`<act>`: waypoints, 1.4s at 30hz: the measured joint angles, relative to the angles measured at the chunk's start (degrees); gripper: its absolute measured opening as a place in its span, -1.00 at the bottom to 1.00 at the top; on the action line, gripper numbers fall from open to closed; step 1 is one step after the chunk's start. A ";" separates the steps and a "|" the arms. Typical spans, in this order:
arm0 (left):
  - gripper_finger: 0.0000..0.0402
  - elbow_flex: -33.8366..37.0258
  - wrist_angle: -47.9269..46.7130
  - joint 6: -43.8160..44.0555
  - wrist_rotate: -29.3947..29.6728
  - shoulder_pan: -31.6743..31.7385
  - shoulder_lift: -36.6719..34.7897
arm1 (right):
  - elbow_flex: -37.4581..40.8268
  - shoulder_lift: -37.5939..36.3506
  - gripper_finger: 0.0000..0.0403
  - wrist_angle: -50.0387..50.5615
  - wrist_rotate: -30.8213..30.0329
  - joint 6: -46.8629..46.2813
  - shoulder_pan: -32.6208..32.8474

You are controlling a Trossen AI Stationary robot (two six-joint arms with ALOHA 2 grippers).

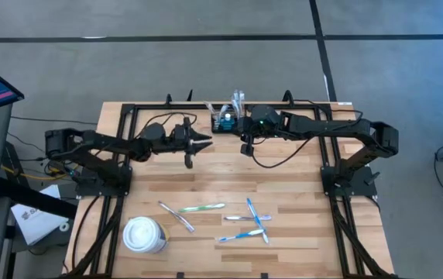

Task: Pick & Place toothbrushing station
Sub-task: Put the green toothbrush into the mesh organizer

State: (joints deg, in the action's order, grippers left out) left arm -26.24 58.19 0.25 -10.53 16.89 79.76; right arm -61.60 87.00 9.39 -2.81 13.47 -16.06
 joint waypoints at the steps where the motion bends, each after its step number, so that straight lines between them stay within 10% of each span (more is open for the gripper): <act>1: -0.57 0.00 -1.97 0.00 -0.02 -0.65 -0.69 | -0.01 0.00 -0.59 0.00 0.00 0.01 0.01; 20: -0.57 -14.62 -47.72 2.83 13.46 -20.36 -3.35 | 0.00 0.00 -0.59 1.22 0.00 -1.05 0.92; 29: -0.57 -25.96 -62.27 7.47 19.72 -33.82 4.42 | 0.00 0.00 -0.59 2.22 0.00 -4.18 1.52; 42: -0.57 -34.53 -73.84 15.28 20.55 -36.08 20.18 | 0.00 0.00 -0.59 3.14 0.00 -7.51 3.82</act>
State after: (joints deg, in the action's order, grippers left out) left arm -60.77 -15.65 15.53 10.02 -19.19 99.94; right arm -61.60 87.00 12.53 -2.81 5.96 -12.24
